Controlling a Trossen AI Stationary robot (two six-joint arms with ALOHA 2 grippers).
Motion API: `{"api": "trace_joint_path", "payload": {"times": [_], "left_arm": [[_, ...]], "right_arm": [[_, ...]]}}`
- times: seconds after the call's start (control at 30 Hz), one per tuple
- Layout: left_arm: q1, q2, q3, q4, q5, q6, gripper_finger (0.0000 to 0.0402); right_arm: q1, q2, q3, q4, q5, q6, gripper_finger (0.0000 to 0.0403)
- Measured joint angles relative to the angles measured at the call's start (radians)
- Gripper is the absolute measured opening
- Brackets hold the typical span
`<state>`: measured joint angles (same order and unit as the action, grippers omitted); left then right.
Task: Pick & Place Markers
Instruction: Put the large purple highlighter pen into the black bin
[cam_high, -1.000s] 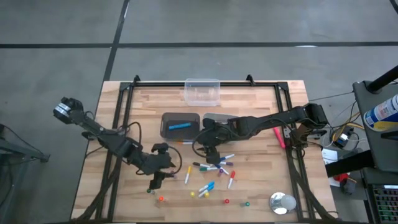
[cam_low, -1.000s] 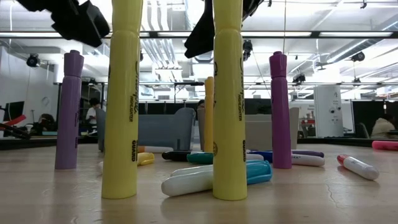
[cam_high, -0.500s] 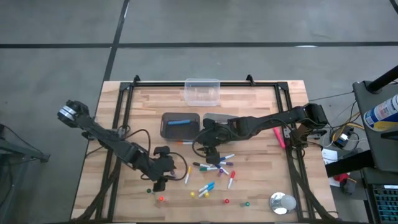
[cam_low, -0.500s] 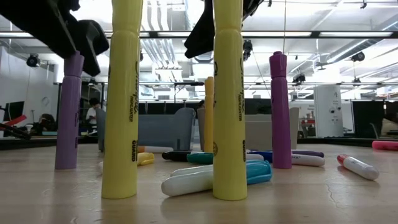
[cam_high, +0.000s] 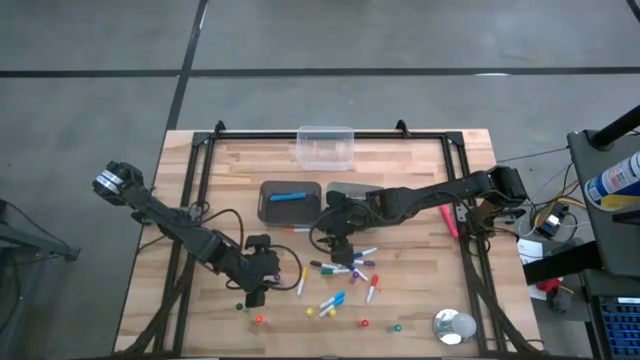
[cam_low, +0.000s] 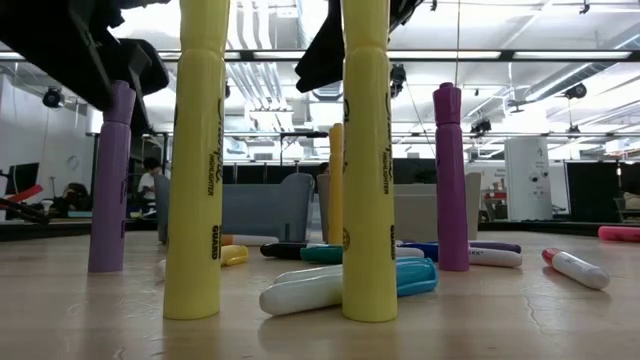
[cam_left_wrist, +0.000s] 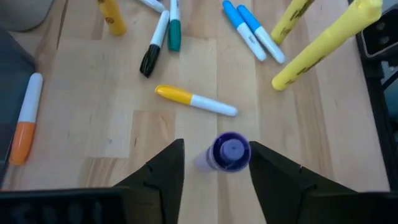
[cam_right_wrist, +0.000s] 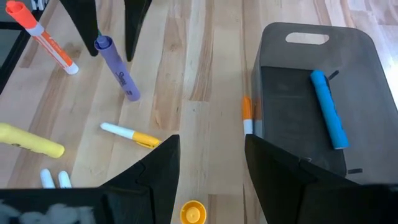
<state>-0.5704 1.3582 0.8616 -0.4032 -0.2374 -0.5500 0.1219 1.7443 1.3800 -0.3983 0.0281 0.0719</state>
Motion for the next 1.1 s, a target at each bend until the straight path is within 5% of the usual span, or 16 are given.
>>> {"api": "trace_joint_path", "payload": {"times": [0.37, 0.7, 1.1], "left_arm": [[0.001, 0.0, 0.0, 0.003, -0.001, 0.001, 0.0076], [0.001, -0.03, 0.006, -0.019, -0.036, 0.024, 0.0063], [0.022, -0.229, 0.021, -0.176, -0.405, 0.123, 0.0061]], "right_arm": [[0.0, 0.0, -0.007, 0.021, 0.0, -0.001, 0.0176], [0.0, 0.0, -0.008, 0.021, 0.0, 0.0, 0.0176], [0.0, 0.0, -0.011, 0.025, 0.0, -0.001, 0.0176]]}}
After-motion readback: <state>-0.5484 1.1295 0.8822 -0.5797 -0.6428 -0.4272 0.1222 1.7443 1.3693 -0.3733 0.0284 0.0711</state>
